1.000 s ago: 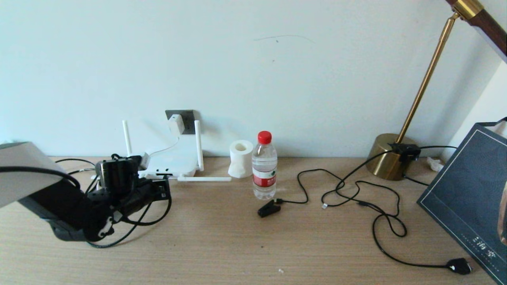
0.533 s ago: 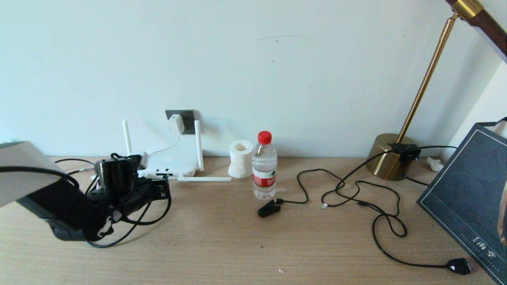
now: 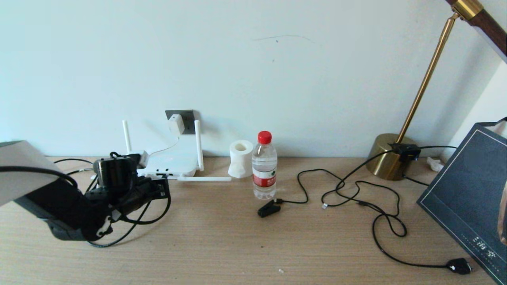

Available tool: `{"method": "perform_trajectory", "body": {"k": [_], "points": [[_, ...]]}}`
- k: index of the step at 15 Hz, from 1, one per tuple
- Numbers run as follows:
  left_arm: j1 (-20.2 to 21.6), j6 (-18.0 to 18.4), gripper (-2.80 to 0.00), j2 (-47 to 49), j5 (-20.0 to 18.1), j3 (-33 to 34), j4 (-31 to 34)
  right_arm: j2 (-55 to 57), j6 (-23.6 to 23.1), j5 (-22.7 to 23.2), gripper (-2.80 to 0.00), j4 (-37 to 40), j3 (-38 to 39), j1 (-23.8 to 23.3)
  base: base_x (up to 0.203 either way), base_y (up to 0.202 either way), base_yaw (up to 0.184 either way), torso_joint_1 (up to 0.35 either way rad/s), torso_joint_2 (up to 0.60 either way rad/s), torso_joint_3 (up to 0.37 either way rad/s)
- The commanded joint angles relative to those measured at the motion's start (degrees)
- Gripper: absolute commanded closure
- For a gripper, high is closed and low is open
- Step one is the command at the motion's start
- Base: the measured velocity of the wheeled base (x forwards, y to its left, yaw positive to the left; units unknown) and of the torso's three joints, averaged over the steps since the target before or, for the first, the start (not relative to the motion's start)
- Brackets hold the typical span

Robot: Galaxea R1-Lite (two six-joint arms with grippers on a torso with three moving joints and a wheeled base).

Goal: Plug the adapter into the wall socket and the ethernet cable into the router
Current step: Align cable and router interface

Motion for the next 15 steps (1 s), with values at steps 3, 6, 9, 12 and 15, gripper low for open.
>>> {"method": "perform_trajectory", "body": {"k": [3, 6, 9, 12, 15], "points": [[0.00, -0.03, 0.00, 0.14, -0.04, -0.03, -0.36, 0.04, 0.25, -0.01, 0.00, -0.02, -0.01, 0.00, 0.000, 0.000, 0.000, 0.000, 0.00, 0.000], [0.00, -0.03, 0.00, 0.14, -0.04, -0.12, -0.36, 0.04, 0.25, -0.01, 0.00, -0.02, -0.01, 0.00, 0.000, 0.000, 0.000, 0.000, 0.00, 0.000], [0.00, -0.03, 0.00, 0.31, 0.05, -0.12, -0.36, 0.04, 0.25, -0.01, 0.00, -0.02, -0.01, 0.00, 0.000, 0.000, 0.000, 0.000, 0.00, 0.000], [0.08, -0.12, 0.00, 0.40, -0.04, -0.12, -0.36, 0.04, 0.25, -0.01, 0.00, -0.02, -0.01, 0.00, 0.000, 0.000, 0.000, 0.000, 0.00, 0.000], [0.08, -0.12, 0.00, 0.40, -0.04, -0.12, -0.36, 0.04, 0.25, -0.01, 0.00, -0.02, -0.01, 0.00, 0.000, 0.000, 0.000, 0.000, 0.00, 0.000]]}}
